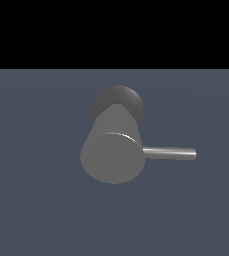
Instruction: Turn on the faucet by rotating a designated handle.
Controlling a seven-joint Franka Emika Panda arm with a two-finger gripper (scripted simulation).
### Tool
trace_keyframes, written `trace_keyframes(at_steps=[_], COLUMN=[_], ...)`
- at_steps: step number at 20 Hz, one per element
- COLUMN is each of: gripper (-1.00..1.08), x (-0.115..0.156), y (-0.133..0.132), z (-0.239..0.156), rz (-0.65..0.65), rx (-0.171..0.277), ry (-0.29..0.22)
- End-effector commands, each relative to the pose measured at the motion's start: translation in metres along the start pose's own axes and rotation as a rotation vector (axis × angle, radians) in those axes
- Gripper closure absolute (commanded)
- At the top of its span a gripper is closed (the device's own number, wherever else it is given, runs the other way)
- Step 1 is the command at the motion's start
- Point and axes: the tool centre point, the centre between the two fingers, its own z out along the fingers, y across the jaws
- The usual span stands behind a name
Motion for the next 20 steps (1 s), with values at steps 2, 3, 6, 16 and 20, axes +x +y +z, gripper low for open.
trace_keyframes(at_steps=[2, 3, 6, 16, 20], gripper=[1.08, 1.08, 1.08, 1.08, 1.08], x=[0.001, 0.001, 0.003, 0.012, 0.015], y=[0.002, 0.002, 0.005, 0.026, 0.042], z=[-0.003, -0.004, -0.008, -0.035, -0.048], rz=[0.001, 0.001, 0.002, 0.023, 0.043], rx=[0.050, 0.068, 0.135, 0.479, 0.638], ry=[0.021, 0.030, 0.062, 0.242, 0.334])
